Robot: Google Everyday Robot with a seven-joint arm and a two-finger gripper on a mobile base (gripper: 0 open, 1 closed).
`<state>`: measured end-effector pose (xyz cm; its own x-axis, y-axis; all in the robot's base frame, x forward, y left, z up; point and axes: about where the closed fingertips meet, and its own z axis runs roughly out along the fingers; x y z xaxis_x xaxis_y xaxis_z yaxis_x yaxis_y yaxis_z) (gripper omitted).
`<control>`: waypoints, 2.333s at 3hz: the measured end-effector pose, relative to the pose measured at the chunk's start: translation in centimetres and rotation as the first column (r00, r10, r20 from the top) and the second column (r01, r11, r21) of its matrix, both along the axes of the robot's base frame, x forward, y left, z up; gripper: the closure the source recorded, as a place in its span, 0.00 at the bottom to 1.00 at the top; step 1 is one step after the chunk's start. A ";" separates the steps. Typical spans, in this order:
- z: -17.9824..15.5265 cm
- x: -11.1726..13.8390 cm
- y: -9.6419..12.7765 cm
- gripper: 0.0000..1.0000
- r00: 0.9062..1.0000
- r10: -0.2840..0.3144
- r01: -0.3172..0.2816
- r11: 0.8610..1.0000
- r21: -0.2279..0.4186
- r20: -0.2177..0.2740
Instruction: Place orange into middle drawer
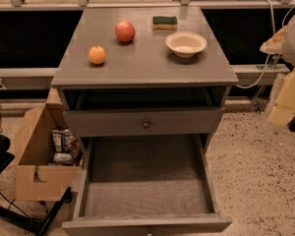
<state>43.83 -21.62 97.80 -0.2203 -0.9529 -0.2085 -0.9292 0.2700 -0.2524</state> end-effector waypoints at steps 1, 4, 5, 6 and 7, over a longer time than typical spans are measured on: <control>0.0 0.0 0.0 0.00 1.000 0.000 0.000 1.000 0.000 0.000; -3.4 13.9 7.4 0.00 0.957 0.106 -0.223 0.862 0.456 0.270; -3.3 19.9 12.2 0.00 0.918 0.091 -0.318 0.750 0.579 0.386; -3.3 19.9 12.2 0.00 0.918 0.092 -0.318 0.751 0.579 0.386; -3.4 21.6 13.8 0.00 0.922 0.082 -0.314 0.730 0.607 0.379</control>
Offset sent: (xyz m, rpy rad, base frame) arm 0.1034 0.0489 -0.0255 0.3335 -0.1373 0.0936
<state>65.42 -7.81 94.37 0.1436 -0.5723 -0.8074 -0.8843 0.2920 -0.3643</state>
